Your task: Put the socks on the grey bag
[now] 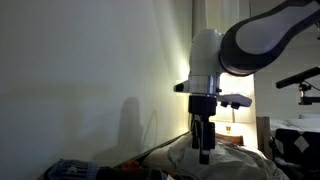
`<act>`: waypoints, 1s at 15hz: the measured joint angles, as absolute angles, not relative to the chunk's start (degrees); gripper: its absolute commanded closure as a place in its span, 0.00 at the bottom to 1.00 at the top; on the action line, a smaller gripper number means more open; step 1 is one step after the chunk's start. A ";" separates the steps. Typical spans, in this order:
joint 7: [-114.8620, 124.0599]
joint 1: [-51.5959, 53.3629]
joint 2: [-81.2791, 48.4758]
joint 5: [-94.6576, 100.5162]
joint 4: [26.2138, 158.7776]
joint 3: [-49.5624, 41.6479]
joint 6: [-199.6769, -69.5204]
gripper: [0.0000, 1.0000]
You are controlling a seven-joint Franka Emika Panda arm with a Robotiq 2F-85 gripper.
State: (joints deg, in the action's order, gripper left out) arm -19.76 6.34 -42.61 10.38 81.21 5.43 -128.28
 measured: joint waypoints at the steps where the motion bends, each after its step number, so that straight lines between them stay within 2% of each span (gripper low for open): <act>1: -19.76 6.40 -42.60 10.38 81.21 5.44 -128.28 0.00; 7: -19.87 6.79 -46.53 11.19 78.04 5.29 -125.54 0.00; 15: -20.23 10.03 -60.58 14.72 63.63 4.44 -119.26 0.00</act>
State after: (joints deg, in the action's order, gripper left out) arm -20.23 10.03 -60.58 14.72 63.63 4.44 -119.26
